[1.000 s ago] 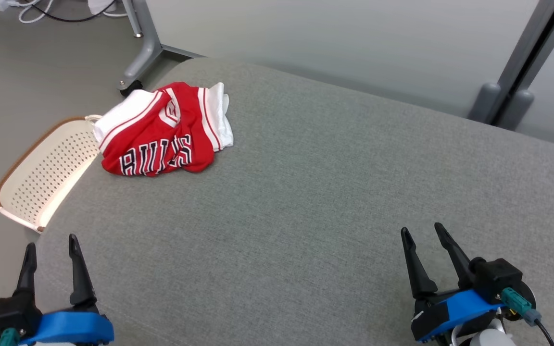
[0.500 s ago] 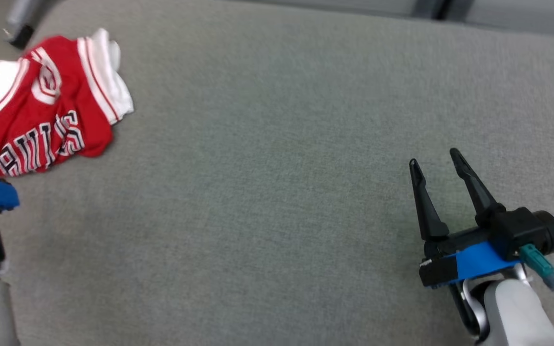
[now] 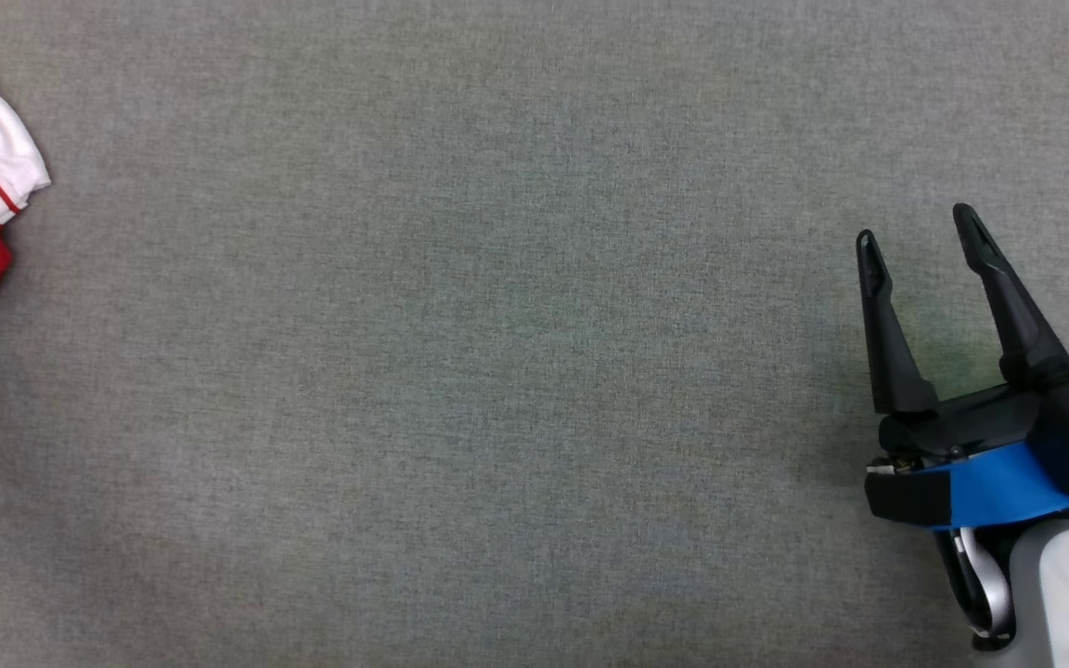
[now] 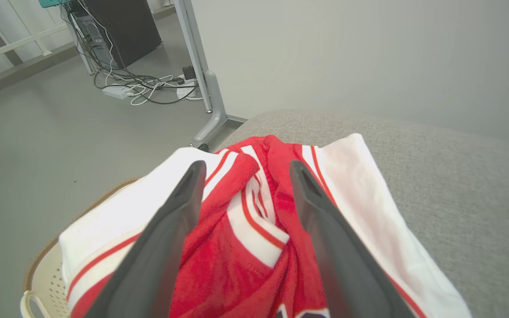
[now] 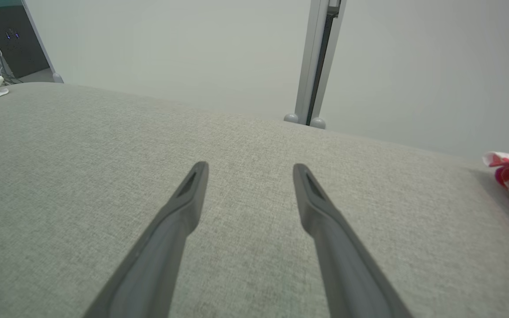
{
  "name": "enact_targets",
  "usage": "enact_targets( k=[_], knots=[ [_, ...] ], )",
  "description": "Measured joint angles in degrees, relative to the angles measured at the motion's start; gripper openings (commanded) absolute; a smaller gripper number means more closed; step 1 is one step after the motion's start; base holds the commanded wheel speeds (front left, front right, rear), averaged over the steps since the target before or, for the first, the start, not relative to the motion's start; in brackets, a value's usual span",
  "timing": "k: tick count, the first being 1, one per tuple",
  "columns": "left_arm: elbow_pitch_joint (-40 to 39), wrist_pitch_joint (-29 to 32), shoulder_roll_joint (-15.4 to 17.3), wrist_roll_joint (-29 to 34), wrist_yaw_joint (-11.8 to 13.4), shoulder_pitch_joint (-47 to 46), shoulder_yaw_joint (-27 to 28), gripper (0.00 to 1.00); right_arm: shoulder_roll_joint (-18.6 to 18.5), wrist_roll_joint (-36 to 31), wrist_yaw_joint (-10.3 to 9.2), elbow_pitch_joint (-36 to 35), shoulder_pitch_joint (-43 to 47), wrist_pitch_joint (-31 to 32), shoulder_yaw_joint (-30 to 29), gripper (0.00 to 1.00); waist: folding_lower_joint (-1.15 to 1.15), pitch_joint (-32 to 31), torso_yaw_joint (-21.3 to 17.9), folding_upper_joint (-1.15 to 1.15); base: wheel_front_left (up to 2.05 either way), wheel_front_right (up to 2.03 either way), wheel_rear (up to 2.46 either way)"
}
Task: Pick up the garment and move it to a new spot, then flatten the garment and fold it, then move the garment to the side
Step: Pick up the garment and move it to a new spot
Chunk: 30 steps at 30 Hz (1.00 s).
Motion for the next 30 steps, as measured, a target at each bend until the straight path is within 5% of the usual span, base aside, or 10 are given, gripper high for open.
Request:
enact_targets(
  k=[14, 15, 16, 22, 30],
  knots=[
    [18.5, 14.8, 1.6, -3.6, -1.3, -9.8, -4.9, 1.0, -1.6, -0.2, 0.0, -4.9, -0.7, 2.8, -0.8, 1.0, -0.02, 2.7, -0.2, -0.01, 0.0, 0.0, 0.0],
    [18.9, 15.9, 1.6, -3.8, -1.3, -10.1, -5.3, 0.58, -1.6, -0.2, 0.0, -4.9, -0.7, 2.8, -0.7, 1.0, -0.02, 2.7, -0.2, -0.02, 0.0, 0.0, 0.0],
    [19.1, 16.9, 1.6, -4.3, -1.3, -10.3, -5.5, 0.05, -1.5, -0.2, 0.0, -4.9, -0.7, 2.8, -0.7, 1.0, -0.02, 2.6, -0.2, -0.02, 0.0, 0.0, 0.0],
    [18.8, 16.1, 2.1, -6.8, -1.3, -9.7, -7.7, 0.0, -1.2, 0.2, 0.0, -3.6, -0.7, 1.8, -0.2, 1.0, -0.02, 1.7, -0.8, -0.01, 0.0, 0.0, 0.0],
    [15.3, 2.2, 4.8, -7.0, -1.3, -11.2, -9.9, 0.0, 0.4, 1.4, 0.0, 0.1, -1.6, -0.9, 0.7, 1.0, -0.02, -1.8, -2.6, -0.01, 0.0, 0.0, 0.0]
  ],
)
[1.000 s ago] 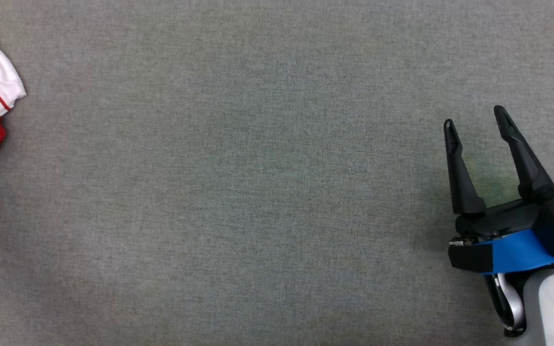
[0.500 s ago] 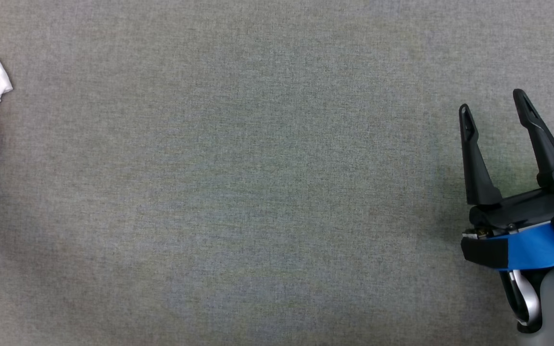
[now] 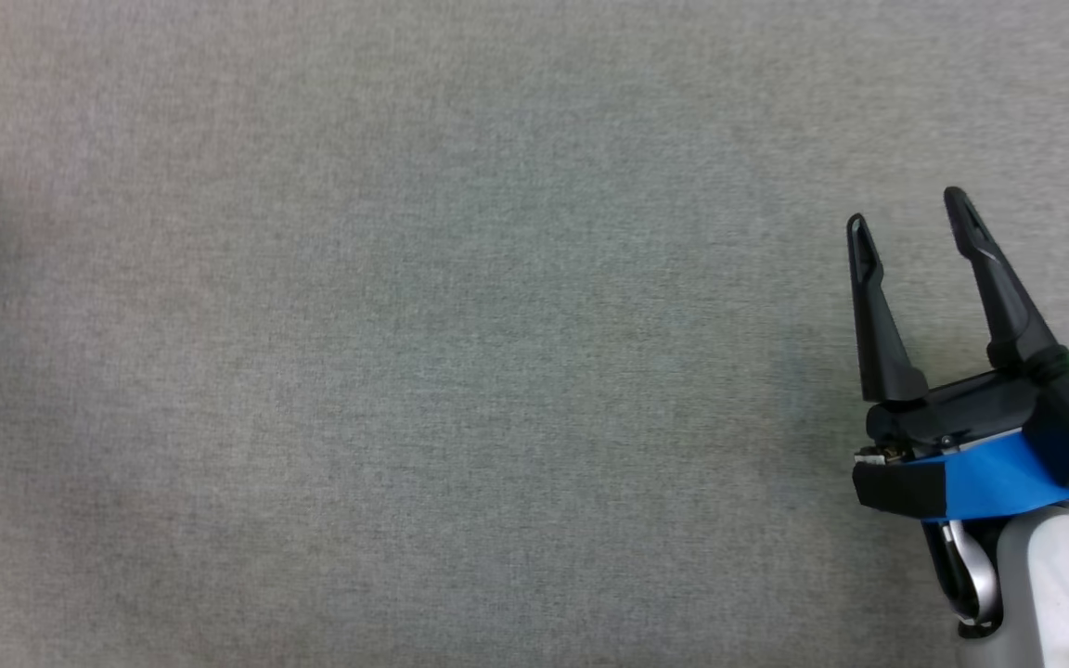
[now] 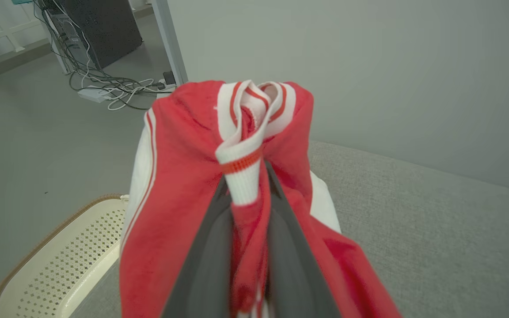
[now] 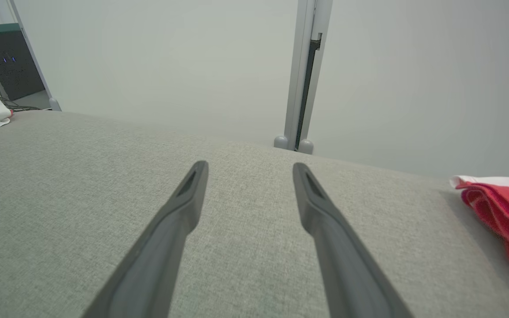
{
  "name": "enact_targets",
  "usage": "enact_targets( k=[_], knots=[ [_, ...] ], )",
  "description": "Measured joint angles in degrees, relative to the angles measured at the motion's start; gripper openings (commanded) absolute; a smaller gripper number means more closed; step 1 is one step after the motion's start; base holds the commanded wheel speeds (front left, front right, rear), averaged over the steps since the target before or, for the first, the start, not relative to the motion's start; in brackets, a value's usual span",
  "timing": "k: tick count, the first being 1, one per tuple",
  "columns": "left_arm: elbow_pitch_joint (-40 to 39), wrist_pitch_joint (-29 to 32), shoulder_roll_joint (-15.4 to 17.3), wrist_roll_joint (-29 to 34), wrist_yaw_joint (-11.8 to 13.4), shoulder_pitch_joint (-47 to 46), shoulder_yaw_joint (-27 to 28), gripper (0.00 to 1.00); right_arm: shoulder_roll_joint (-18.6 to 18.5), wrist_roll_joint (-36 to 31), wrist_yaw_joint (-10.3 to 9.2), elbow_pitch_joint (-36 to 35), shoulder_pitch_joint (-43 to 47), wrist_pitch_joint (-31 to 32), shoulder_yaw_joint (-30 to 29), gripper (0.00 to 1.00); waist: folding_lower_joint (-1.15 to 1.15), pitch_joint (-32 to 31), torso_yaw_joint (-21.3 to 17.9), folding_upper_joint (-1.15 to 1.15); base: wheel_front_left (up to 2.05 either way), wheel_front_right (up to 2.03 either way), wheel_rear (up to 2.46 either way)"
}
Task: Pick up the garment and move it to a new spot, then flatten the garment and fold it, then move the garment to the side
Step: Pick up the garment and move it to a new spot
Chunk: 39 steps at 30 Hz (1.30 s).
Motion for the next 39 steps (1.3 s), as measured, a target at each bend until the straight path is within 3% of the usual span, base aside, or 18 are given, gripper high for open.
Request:
enact_targets(
  k=[5, 12, 17, 27, 33, 39],
  knots=[
    [-3.6, -4.2, 0.5, 1.5, 0.0, -3.5, -2.9, 0.0, 0.6, 1.4, 0.0, 3.4, 0.0, -2.2, 0.4, 1.0, 0.0, -3.2, -1.6, 0.0, 0.0, 0.0, 0.0],
    [-13.0, -5.2, -0.5, 3.9, 0.0, -8.7, -8.5, 0.0, 1.1, 3.6, 0.0, 8.2, 0.0, -5.1, 0.8, 1.0, 0.0, -7.5, -5.4, -0.01, 0.0, 0.0, 0.0],
    [-21.3, -5.4, -1.3, 5.7, 0.0, -10.7, -12.9, 0.0, 1.2, 7.6, 0.0, 11.4, 0.2, -6.9, 1.9, 1.0, 0.0, -9.8, -10.0, 0.0, 0.0, 0.0, 0.0],
    [-33.9, -1.6, -5.8, 2.1, -0.1, -12.5, -24.4, 0.0, 1.3, 13.2, 0.0, 15.3, 1.3, -8.1, 3.8, 1.0, 0.0, -13.3, -20.0, -0.01, 0.0, 0.0, 0.0],
    [-38.7, 1.1, -8.9, 1.3, 0.0, -9.3, -27.9, 0.0, 1.3, 14.6, 0.0, 15.1, 2.1, -8.1, 4.6, 1.0, 0.0, -15.2, -24.0, 0.0, 0.0, 0.0, 0.0],
    [-41.7, 2.6, -10.5, 1.0, 0.7, -1.0, -31.1, 0.0, 1.3, 15.0, -0.01, 15.1, 2.5, -8.1, 5.0, 1.0, 0.0, -16.5, -25.0, -0.01, 0.0, 0.0, 0.0]
  ],
)
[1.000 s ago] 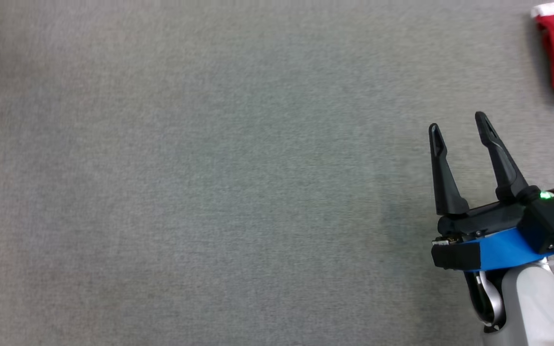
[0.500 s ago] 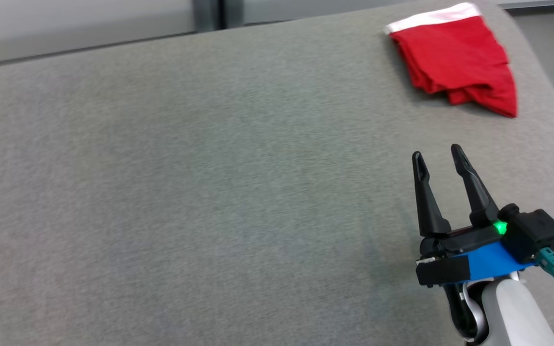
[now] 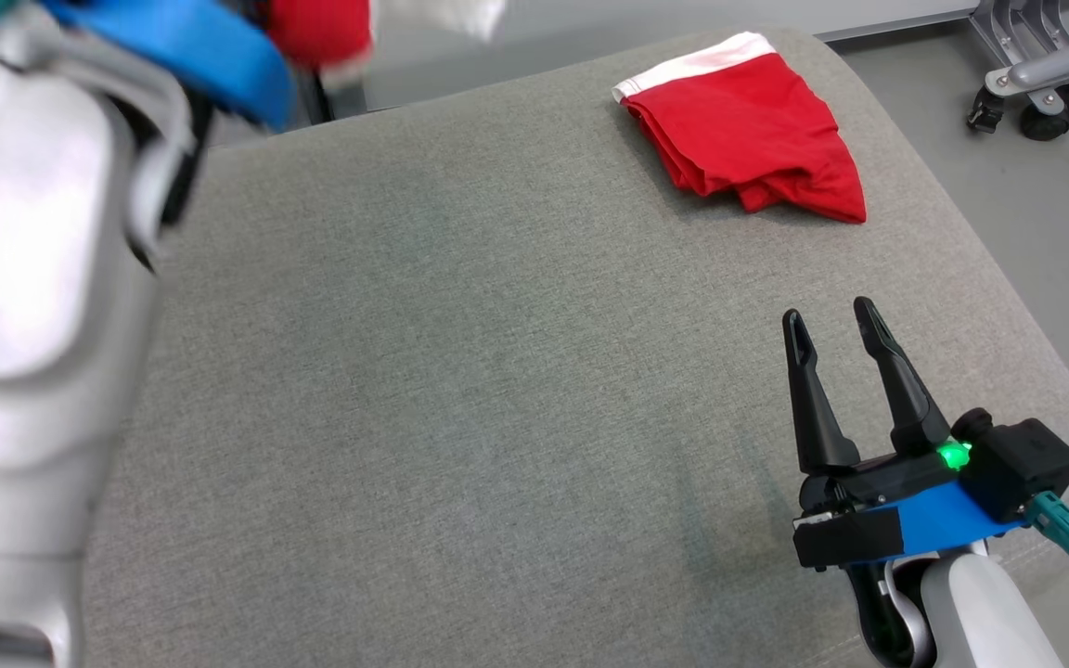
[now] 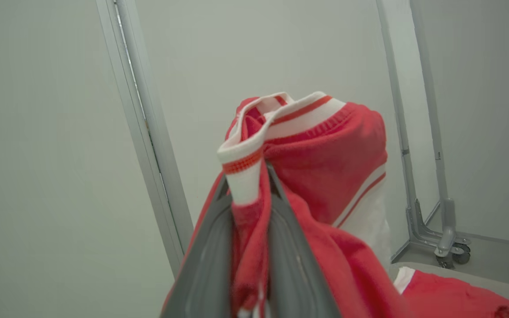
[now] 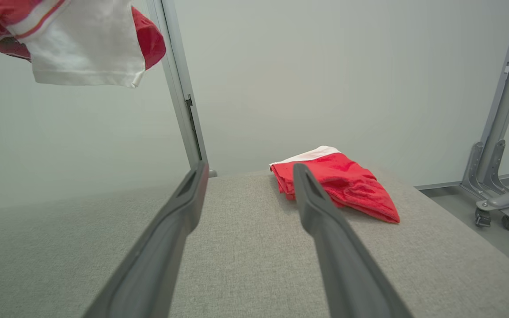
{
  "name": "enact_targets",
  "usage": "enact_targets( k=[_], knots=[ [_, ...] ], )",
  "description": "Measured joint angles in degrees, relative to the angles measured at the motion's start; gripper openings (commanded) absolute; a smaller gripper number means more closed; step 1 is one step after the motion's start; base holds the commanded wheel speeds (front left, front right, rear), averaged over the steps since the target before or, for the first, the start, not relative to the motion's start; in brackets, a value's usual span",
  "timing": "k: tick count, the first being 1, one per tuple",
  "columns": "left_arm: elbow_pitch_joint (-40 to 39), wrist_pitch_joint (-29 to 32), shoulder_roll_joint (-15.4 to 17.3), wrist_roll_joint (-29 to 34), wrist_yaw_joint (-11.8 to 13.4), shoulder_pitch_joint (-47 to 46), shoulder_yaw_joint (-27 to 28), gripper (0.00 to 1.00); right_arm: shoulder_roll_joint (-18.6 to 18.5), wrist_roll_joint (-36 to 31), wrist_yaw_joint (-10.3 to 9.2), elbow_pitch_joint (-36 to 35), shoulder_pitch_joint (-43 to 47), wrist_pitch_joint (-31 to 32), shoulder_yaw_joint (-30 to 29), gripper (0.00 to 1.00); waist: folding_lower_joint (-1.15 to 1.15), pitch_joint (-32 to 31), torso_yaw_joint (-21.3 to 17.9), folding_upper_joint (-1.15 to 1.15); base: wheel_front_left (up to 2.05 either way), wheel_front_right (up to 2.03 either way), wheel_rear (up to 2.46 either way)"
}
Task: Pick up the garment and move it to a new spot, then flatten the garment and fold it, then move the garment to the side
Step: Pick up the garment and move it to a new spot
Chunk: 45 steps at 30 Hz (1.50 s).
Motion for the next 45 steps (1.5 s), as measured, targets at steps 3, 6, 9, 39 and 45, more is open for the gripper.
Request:
enact_targets(
  k=[3, 6, 9, 39, 45],
  knots=[
    [-0.9, 0.2, -0.5, -0.3, 0.8, 5.7, -1.2, 0.0, 0.0, 0.0, 0.0, 0.0, 0.1, 0.0, 0.2, 1.0, 0.0, -0.3, 0.0, 0.0, 0.0, 0.0, 0.0],
    [-1.0, -0.1, -0.8, -1.2, 1.7, 11.2, -1.7, 0.0, 0.0, 0.3, 0.0, 0.2, 0.1, 0.0, 0.6, 1.0, 0.0, -0.5, 0.1, 0.0, 0.0, 0.0, 0.0],
    [-0.7, -0.9, -1.0, -2.3, 2.9, 17.2, -2.1, 0.0, 0.0, 0.8, 0.01, 0.5, 0.1, 0.0, 0.9, 1.0, 0.0, -0.6, 0.2, 0.0, 0.0, 0.0, 0.0],
    [-12.8, -8.1, -3.0, -2.6, 7.8, 43.9, 8.6, 1.0, 0.0, -1.1, 0.01, 4.9, 2.8, 0.0, -0.9, 1.0, 0.0, -5.4, 11.0, 0.01, 0.0, 0.0, 0.0],
    [-14.6, -8.1, -2.7, -1.1, 8.4, 49.7, 15.3, 1.0, 0.0, -1.5, 0.01, 6.1, 3.3, 0.0, -2.5, 1.0, 0.0, -6.7, 14.7, 0.01, 0.0, 0.0, 0.0]
  ],
)
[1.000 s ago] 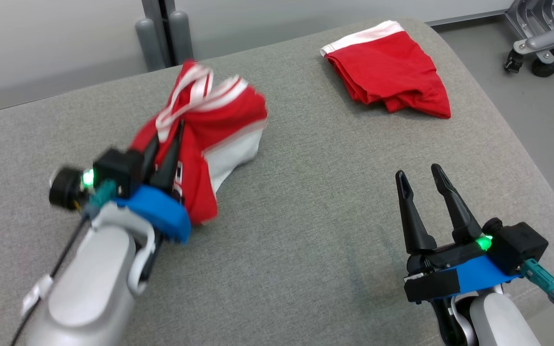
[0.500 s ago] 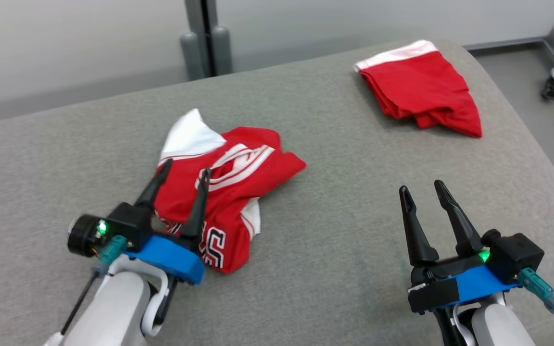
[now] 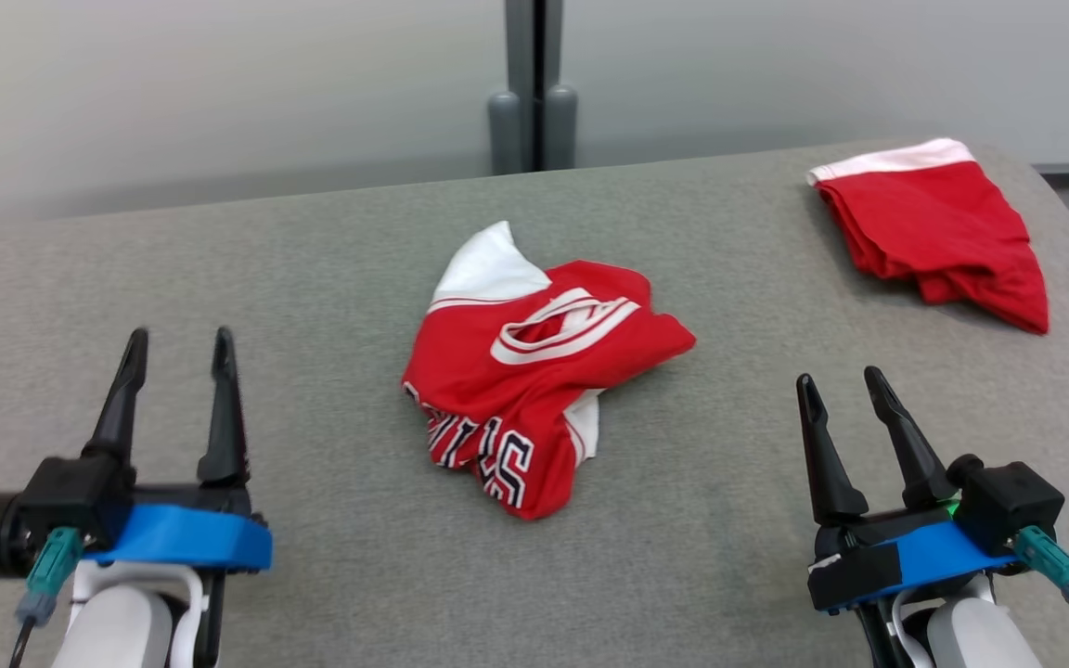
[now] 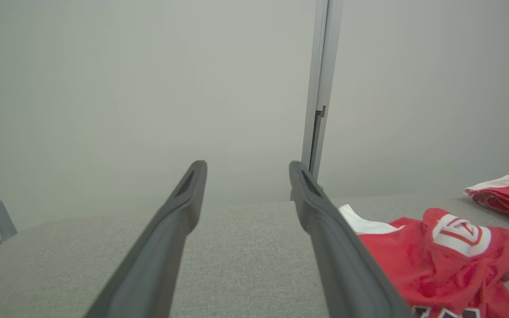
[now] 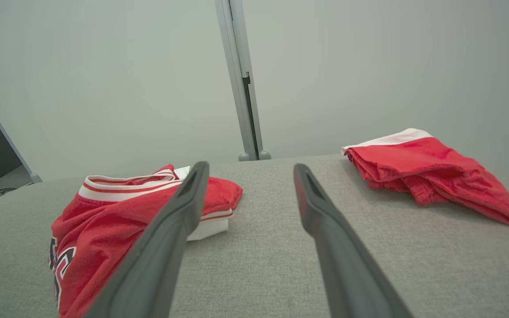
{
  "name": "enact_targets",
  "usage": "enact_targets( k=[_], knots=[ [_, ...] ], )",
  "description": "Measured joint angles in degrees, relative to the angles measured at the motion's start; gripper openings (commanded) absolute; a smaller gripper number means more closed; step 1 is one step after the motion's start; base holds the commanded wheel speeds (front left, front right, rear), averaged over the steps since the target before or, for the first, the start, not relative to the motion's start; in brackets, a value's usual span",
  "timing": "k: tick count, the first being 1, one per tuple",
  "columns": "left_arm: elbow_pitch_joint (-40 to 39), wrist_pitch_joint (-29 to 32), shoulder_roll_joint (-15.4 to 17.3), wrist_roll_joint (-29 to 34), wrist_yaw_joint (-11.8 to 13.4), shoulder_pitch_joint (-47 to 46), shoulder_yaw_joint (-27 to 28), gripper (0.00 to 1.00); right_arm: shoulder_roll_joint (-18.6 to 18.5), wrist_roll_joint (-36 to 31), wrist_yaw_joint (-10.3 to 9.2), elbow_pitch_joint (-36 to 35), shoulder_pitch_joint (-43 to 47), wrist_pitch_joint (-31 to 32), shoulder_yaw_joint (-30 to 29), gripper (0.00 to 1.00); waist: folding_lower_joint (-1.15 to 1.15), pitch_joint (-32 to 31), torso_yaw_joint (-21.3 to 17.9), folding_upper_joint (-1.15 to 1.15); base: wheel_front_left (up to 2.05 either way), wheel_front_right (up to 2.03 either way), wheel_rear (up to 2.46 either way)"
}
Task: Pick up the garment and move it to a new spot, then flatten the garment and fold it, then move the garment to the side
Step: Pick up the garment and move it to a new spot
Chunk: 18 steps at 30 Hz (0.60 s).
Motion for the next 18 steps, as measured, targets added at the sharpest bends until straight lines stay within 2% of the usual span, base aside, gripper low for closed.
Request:
enact_targets(
  k=[11, 18],
  knots=[
    [0.3, 0.0, -3.2, 3.3, -0.8, 9.0, 6.5, 1.0, 0.0, -0.9, 0.0, 3.5, 1.8, 0.0, -1.5, 1.0, 0.0, -2.7, 5.3, -0.01, 0.0, 0.0, 0.0],
    [3.0, 0.0, -5.1, 5.1, -2.6, 11.5, 7.6, 1.0, 0.0, -1.2, -0.01, 5.6, 3.8, 0.0, -1.6, 1.0, 0.0, -4.6, 6.2, 0.0, 0.0, 0.0, 0.0]
  ],
)
